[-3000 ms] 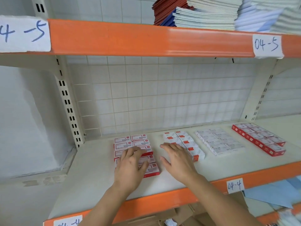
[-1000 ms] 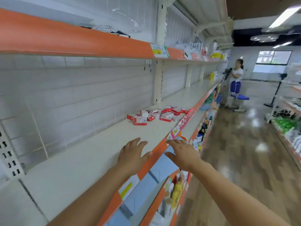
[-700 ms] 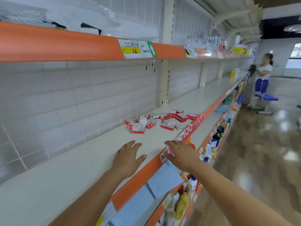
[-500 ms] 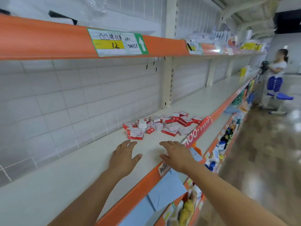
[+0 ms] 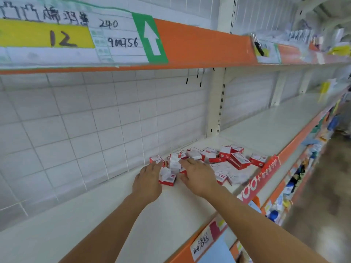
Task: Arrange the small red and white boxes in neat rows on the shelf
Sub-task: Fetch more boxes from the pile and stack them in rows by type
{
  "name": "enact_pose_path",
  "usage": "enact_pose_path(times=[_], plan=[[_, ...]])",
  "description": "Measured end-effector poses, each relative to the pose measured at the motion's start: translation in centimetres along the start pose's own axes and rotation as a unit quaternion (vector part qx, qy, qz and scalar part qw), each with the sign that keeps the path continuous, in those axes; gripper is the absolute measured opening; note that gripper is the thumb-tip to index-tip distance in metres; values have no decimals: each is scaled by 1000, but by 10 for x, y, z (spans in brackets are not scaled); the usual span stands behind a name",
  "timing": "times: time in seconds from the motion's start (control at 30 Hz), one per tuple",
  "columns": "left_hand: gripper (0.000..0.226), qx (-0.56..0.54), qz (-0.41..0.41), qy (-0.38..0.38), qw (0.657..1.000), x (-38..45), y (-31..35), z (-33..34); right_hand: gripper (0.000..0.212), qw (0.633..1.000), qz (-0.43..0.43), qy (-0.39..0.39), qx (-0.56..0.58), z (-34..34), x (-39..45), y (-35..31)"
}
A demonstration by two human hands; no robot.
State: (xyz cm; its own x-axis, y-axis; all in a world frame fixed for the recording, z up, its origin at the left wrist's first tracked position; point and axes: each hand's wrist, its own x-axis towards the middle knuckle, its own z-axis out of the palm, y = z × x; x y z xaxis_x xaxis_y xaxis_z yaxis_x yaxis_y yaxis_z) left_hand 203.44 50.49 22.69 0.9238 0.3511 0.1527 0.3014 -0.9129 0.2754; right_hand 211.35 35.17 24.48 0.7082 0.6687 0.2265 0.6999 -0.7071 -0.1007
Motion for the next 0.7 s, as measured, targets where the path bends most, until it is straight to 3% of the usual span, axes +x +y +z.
enact_pose_path(times=[0.13, 0.33, 0.53, 0.7], plan=[[74, 21, 16, -25, 999, 11, 4, 4, 51, 1000, -21, -15, 8, 8, 31, 0], [56, 0, 18, -23, 1000, 20, 3, 4, 49, 998, -24, -49, 29, 19, 63, -2], [50, 33, -34, 17, 999, 12, 5, 0, 45, 997, -40, -50, -53, 22, 74, -7], [41, 14, -89, 56, 994, -5, 13, 2, 51, 995, -84, -41, 18, 18, 68, -6]])
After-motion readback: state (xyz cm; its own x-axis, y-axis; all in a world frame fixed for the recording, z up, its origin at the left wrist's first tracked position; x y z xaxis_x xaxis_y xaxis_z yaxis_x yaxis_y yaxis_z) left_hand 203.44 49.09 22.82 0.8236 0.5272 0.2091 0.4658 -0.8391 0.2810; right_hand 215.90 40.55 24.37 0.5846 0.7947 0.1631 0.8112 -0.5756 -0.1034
